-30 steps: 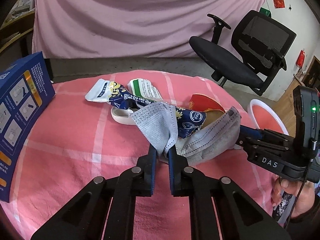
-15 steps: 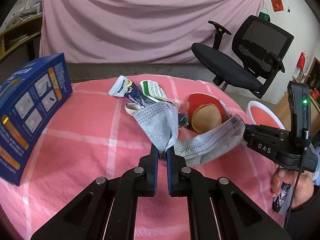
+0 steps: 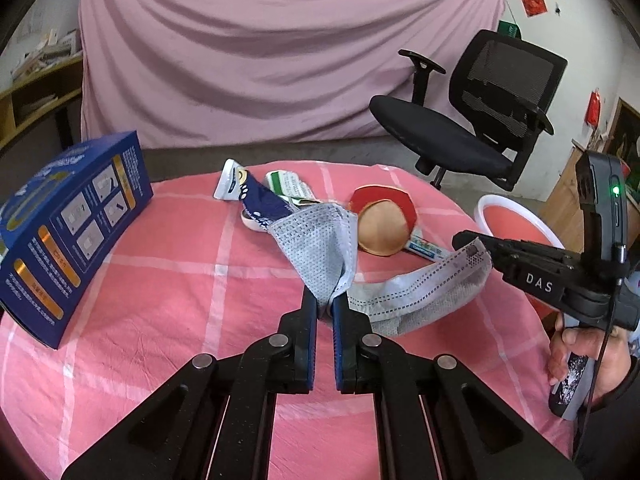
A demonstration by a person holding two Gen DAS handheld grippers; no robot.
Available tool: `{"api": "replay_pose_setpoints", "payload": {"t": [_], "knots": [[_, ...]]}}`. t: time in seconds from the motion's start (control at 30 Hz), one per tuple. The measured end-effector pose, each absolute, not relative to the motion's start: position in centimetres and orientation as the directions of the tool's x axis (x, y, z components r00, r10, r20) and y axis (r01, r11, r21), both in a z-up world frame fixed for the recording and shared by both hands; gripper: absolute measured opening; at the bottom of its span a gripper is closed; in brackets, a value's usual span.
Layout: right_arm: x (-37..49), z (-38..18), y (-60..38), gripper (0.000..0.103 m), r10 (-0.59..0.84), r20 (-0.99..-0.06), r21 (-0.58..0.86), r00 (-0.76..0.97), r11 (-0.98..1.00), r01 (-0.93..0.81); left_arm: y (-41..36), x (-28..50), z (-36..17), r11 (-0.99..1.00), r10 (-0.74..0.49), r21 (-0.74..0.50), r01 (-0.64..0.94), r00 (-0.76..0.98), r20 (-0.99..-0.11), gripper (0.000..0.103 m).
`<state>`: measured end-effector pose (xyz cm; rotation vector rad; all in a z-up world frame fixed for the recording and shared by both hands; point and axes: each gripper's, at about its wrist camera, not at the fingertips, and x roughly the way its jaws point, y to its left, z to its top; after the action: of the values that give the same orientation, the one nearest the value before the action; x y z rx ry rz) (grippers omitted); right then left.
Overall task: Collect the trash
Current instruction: 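Grasp the grey face mask with the left gripper while the right grasps a white tube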
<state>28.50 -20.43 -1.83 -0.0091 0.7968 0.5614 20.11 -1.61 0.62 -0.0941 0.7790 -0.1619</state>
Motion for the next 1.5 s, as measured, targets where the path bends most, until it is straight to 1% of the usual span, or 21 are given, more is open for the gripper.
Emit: {"api": "replay_pose_setpoints", "payload": {"t": [0.1, 0.2, 0.23, 0.27, 0.3, 0.33, 0.43, 0.6, 0.73, 0.8, 0.83, 0.9, 0.93, 1.1, 1.33, 1.4, 1.5], "knots": [[28.6, -1.9, -20.5, 0.006, 0.499, -0.674, 0.228, 0.545, 0.842, -0.490, -2.2, 19.8, 0.3, 0.988, -0.153, -0.108, 0.108, 0.691, -0.706, 0.005], [29.4, -2.6, -20.1, 0.009, 0.496, -0.703, 0.235, 0.510, 0.839, -0.491, -2.2, 20.0, -0.1, 0.994, -0.113, -0.083, 0.077, 0.684, -0.721, 0.005], [29.6, -2.7, -19.7, 0.013, 0.491, -0.713, 0.230, 0.500, 0.838, -0.495, -1.9, 20.2, -0.2, 0.995, -0.096, -0.081, 0.054, 0.681, -0.726, 0.005], [29.6, -2.9, -19.7, 0.023, 0.487, -0.720, 0.224, 0.495, 0.838, -0.498, -1.4, 20.4, -0.2, 0.996, -0.086, -0.081, 0.038, 0.680, -0.729, 0.005], [29.8, -3.1, -19.2, 0.029, 0.479, -0.733, 0.211, 0.483, 0.835, -0.508, -1.1, 20.7, -0.3, 0.997, -0.070, -0.080, 0.017, 0.680, -0.730, 0.005], [29.9, -3.2, -18.9, 0.031, 0.471, -0.741, 0.199, 0.478, 0.834, -0.514, -0.9, 20.8, -0.2, 0.997, -0.057, -0.076, 0.002, 0.682, -0.729, 0.005], [30.3, -3.6, -17.8, 0.031, 0.431, -0.766, 0.141, 0.478, 0.837, -0.529, 0.2, 21.3, -0.4, 0.996, -0.027, -0.074, -0.041, 0.683, -0.730, 0.005], [31.2, -4.1, -16.4, 0.031, 0.368, -0.796, 0.053, 0.480, 0.833, -0.550, 1.7, 21.8, -0.9, 0.991, -0.037, -0.114, -0.070, 0.675, -0.737, 0.005], [31.8, -4.6, -16.0, 0.031, 0.370, -0.812, 0.058, 0.450, 0.820, -0.570, 2.2, 21.7, -1.0, 0.988, -0.053, -0.135, -0.073, 0.667, -0.743, 0.005], [31.8, -4.6, -16.4, 0.026, 0.389, -0.808, 0.081, 0.443, 0.817, -0.571, 2.3, 21.7, -0.9, 0.988, -0.057, -0.140, -0.072, 0.667, -0.743, 0.005], [31.7, -4.5, -16.5, 0.021, 0.401, -0.804, 0.093, 0.439, 0.814, -0.574, 2.3, 21.7, -0.8, 0.988, -0.058, -0.140, -0.070, 0.668, -0.742, 0.005], [31.6, -4.4, -16.6, 0.015, 0.415, -0.801, 0.104, 0.432, 0.806, -0.582, 2.3, 21.7, -0.6, 0.988, -0.059, -0.140, -0.067, 0.671, -0.739, 0.005], [31.4, -4.4, -16.6, 0.006, 0.420, -0.799, 0.106, 0.430, 0.803, -0.586, 2.2, 21.5, -0.5, 0.989, -0.059, -0.137, -0.063, 0.675, -0.735, 0.005], [30.2, -3.6, -16.7, 0.006, 0.447, -0.775, 0.111, 0.446, 0.792, -0.600, 1.9, 21.1, 0.1, 0.991, -0.053, -0.122, -0.050, 0.695, -0.717, 0.005], [28.2, -2.5, -18.4, 0.005, 0.501, -0.717, 0.157, 0.484, 0.793, -0.589, 0.9, 20.6, 0.9, 0.993, -0.051, -0.113, -0.039, 0.715, -0.697, 0.005], [28.5, -2.5, -18.8, 0.005, 0.512, -0.715, 0.177, 0.476, 0.791, -0.585, 0.4, 20.7, 1.0, 0.995, -0.042, -0.098, -0.037, 0.713, -0.700, 0.005], [29.3, -3.1, -18.6, 0.006, 0.520, -0.735, 0.212, 0.435, 0.786, -0.581, -0.1, 21.0, 0.7, 0.996, -0.023, -0.074, -0.044, 0.698, -0.716, 0.005]]}}
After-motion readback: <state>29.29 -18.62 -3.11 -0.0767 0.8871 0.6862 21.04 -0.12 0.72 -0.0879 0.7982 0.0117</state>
